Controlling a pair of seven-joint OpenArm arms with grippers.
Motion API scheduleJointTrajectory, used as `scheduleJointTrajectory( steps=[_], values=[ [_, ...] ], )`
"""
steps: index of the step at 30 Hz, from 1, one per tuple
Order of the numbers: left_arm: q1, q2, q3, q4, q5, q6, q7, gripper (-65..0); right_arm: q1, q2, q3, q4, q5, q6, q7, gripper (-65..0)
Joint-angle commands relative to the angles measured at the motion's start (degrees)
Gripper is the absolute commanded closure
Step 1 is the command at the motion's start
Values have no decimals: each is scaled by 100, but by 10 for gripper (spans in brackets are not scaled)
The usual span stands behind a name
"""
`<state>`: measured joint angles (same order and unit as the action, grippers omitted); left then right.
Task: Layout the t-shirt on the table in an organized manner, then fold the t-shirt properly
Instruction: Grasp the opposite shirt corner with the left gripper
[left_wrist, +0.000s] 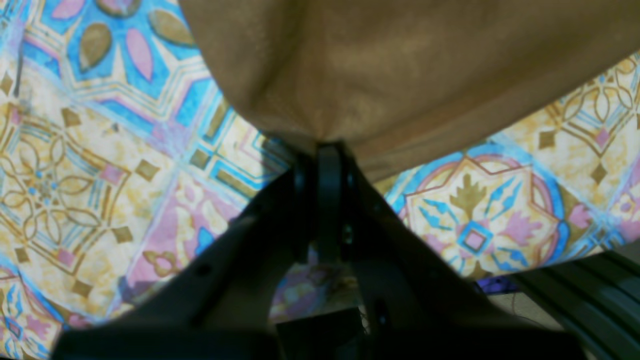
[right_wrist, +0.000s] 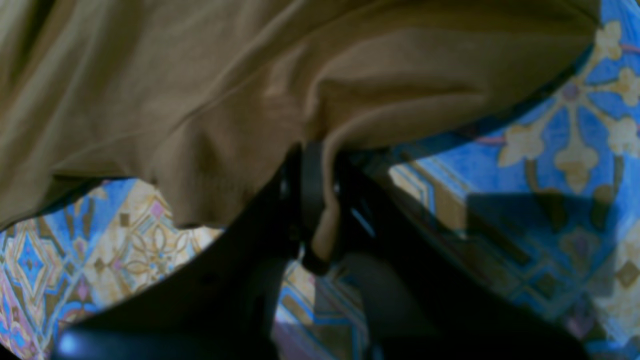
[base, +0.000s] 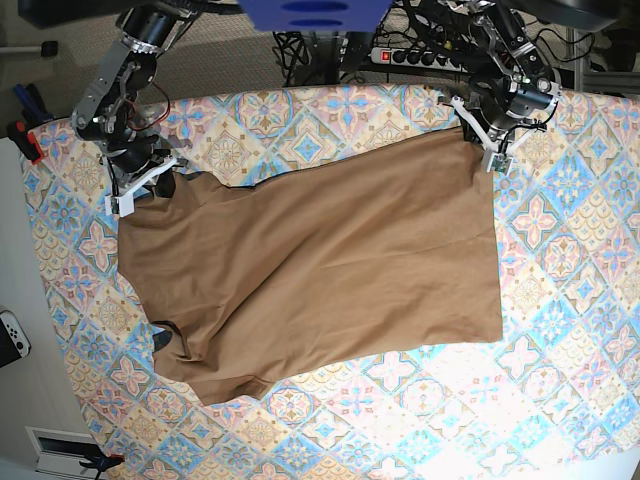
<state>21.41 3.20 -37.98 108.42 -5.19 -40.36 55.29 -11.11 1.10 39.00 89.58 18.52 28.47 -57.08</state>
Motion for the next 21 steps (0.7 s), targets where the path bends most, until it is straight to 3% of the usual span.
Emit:
scheduleJointTrajectory(
  steps=[1, 13, 17, 21],
  values=[
    [26, -17, -13, 63, 137, 36, 67, 0, -97, 0, -10, -22, -257, -20, -468, 0],
    [70, -78, -330, 72, 181, 36, 67, 0, -511, -9, 34, 646, -257, -20, -424, 0],
    [220, -333, -286, 72, 181, 36, 67, 0, -651, -132, 42, 936, -248, -20, -433, 0],
    [184, -360, -286, 72, 682, 36, 67, 0, -625, -159, 42, 945, -248, -20, -459, 0]
  ],
)
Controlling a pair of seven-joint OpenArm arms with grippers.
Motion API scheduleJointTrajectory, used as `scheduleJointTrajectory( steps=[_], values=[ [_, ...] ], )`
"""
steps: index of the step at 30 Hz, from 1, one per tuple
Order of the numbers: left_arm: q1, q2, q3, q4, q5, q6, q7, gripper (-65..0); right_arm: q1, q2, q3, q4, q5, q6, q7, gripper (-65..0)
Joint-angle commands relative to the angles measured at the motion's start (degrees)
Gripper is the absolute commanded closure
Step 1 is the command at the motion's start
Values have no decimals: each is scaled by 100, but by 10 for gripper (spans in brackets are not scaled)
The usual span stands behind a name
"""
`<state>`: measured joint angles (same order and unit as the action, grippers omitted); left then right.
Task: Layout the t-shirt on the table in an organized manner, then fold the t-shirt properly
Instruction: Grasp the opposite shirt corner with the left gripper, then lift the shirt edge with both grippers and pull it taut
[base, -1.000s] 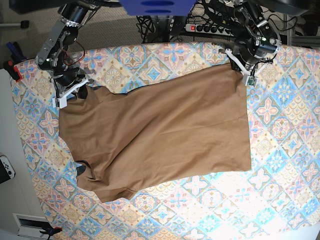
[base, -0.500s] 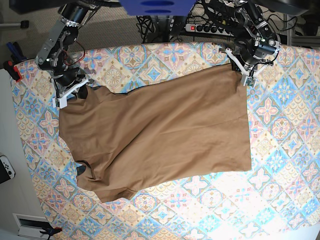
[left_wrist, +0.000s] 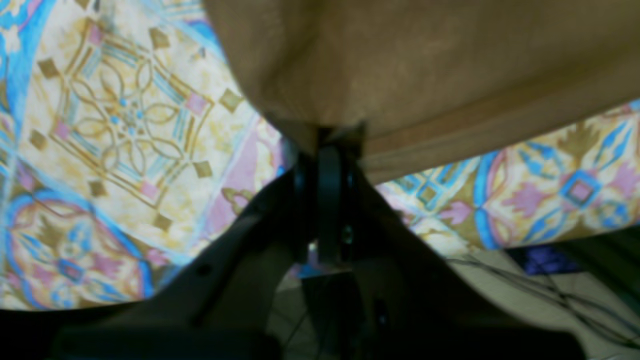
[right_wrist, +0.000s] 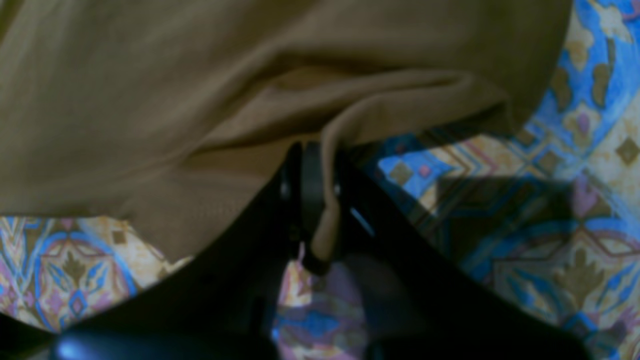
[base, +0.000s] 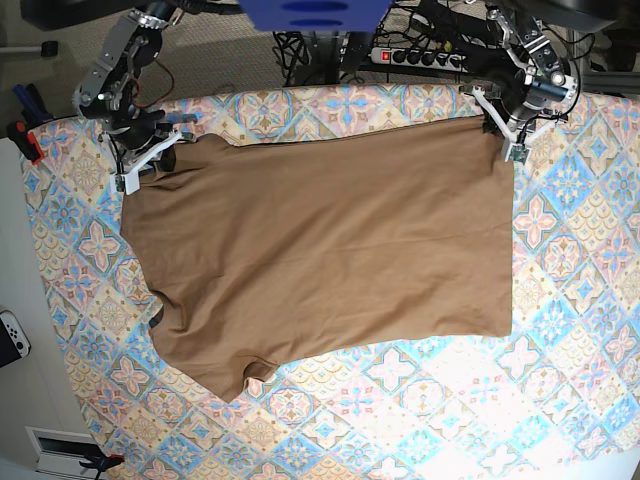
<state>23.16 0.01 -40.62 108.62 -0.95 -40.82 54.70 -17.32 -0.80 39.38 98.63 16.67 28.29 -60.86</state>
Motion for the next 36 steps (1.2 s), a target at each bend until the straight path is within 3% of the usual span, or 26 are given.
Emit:
scheduleJointTrajectory(
  steps=[1, 10, 32, 36],
  values=[
    [1, -32, -21, 52, 477, 82, 126, 0, -4, 31, -3, 40, -62, -3, -81, 0],
    [-87, 302, -39, 483, 706, 82, 117, 0, 5, 23, -12, 5, -62, -3, -72, 0],
    [-140, 258, -65, 545, 768, 82, 126, 0, -303, 14, 480, 603, -62, -3, -99, 0],
    [-474, 293, -65, 545, 1488, 82, 135, 0, -303, 14, 471, 647, -62, -3, -99, 0]
  ],
)
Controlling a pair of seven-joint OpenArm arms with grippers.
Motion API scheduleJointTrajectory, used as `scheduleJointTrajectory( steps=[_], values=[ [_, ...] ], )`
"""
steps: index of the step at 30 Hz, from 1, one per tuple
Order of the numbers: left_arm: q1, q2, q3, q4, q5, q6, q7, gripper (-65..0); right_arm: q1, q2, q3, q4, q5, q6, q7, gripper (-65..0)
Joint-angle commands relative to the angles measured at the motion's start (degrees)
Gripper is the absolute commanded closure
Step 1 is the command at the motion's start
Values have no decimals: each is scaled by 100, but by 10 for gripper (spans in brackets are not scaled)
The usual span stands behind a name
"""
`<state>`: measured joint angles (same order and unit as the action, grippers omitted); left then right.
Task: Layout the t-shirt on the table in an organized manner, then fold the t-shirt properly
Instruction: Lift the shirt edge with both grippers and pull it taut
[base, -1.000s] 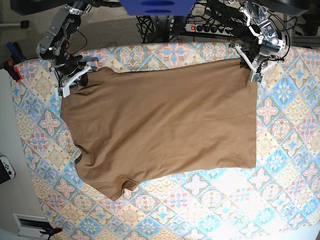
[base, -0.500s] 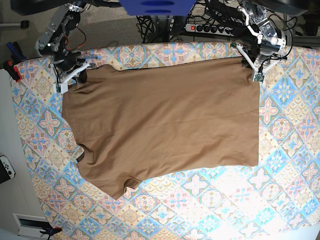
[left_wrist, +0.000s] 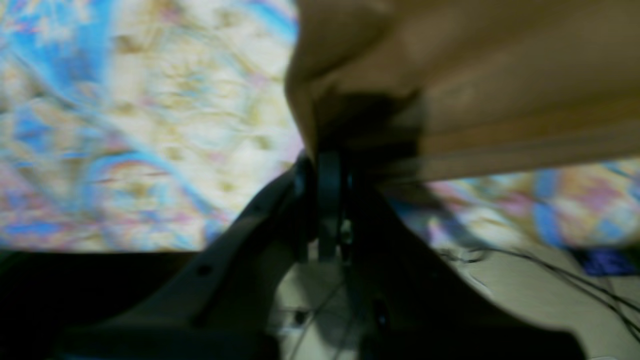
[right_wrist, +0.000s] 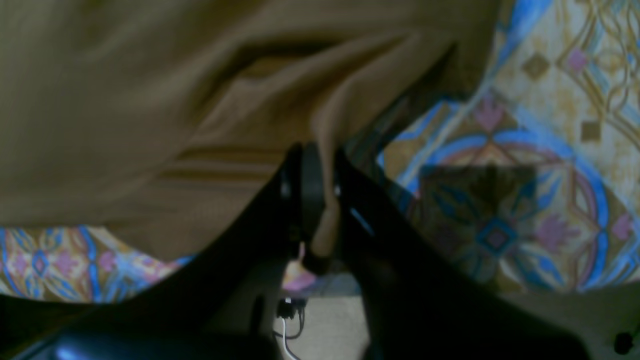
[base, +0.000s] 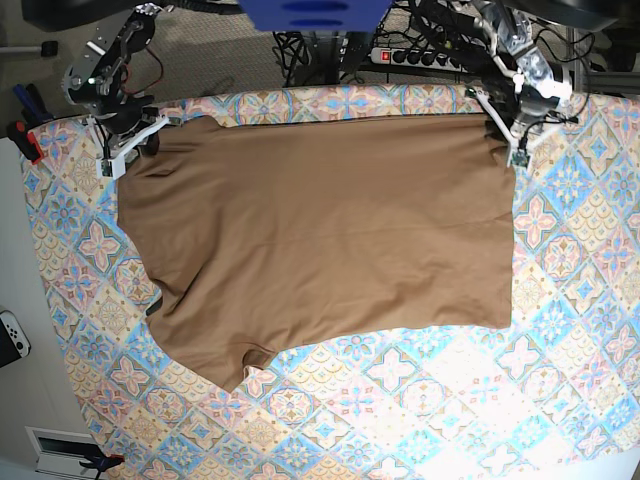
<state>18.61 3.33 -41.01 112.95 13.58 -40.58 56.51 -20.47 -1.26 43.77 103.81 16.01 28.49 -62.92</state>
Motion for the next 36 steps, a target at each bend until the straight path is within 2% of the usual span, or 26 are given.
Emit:
scheduleJointTrajectory(
  steps=[1, 7, 12, 18, 20, 30, 36],
  values=[
    [-98, -30, -26, 112, 184, 58, -47, 0, 12, 60, 32, 129, 3, -23, 107, 0],
    [-353, 137, -26, 297, 765, 58, -47, 0, 12, 51, -3, 129, 3, -23, 107, 0],
    [-503, 137, -26, 297, 826, 58, -29, 0, 38, 51, -3, 173, 3, -23, 107, 0],
    [-811, 84, -17, 297, 861, 58, 824, 0, 47, 51, -12, 287, 3, -23, 107, 0],
    [-872, 40, 0, 297, 1028, 58, 929, 0, 47, 51, -12, 287, 3, -23, 107, 0],
    [-1382, 58, 18, 288, 1899, 58, 938, 0, 47, 51, -30, 287, 3, -23, 107, 0],
    [-1690, 251, 18, 270, 2497, 58, 920, 0, 56, 51, -355, 287, 3, -31, 107, 0]
  ],
)
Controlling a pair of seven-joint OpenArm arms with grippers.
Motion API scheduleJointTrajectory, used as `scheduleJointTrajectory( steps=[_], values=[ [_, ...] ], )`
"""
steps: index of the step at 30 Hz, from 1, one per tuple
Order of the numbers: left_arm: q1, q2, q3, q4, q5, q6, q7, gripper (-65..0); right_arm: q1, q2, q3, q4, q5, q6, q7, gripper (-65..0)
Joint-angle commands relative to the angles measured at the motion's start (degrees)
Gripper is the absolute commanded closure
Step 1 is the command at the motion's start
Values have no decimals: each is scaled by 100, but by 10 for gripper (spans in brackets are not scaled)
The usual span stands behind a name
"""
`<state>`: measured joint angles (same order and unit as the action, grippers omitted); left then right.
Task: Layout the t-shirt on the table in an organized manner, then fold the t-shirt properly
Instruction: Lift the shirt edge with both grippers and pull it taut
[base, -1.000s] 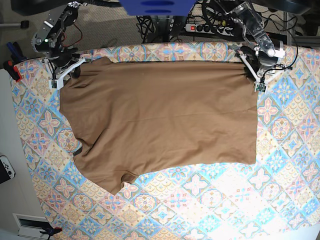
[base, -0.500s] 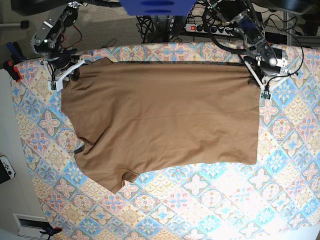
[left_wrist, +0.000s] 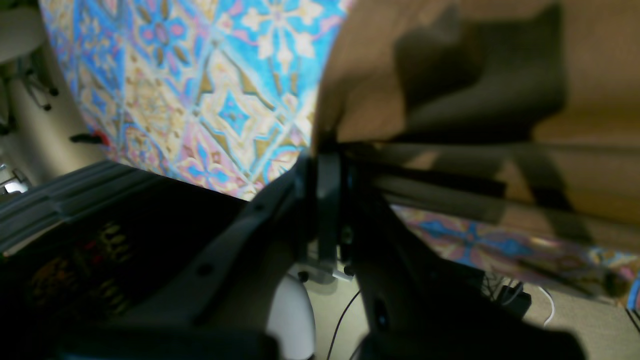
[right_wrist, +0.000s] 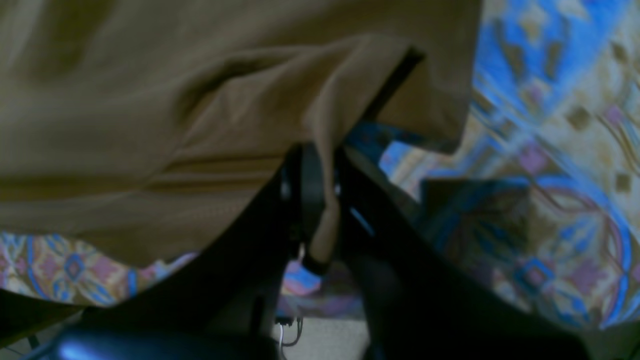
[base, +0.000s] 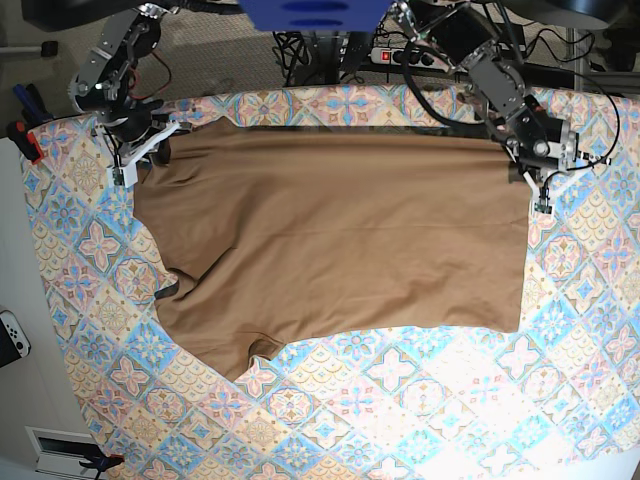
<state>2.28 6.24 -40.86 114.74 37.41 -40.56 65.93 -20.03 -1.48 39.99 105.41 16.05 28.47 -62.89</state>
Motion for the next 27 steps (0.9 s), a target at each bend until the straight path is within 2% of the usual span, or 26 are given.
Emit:
scheduleJointTrajectory(
  steps=[1, 9, 19, 27],
  values=[
    [-101, -4, 3, 91, 202, 56, -22, 0, 12, 73, -38, 128, -1, -38, 105, 0],
    [-417, 84, 3, 65, 624, 56, -4, 0, 619, 73, -126, 128, -10, -38, 105, 0],
    [-927, 84, 3, -507, 1345, 56, -4, 0, 944, 73, -153, 66, -10, -38, 96, 0],
    [-1279, 92, 3, -524, 1415, 56, -4, 0, 1120, 82, -161, 5, -10, -38, 96, 0]
  ],
)
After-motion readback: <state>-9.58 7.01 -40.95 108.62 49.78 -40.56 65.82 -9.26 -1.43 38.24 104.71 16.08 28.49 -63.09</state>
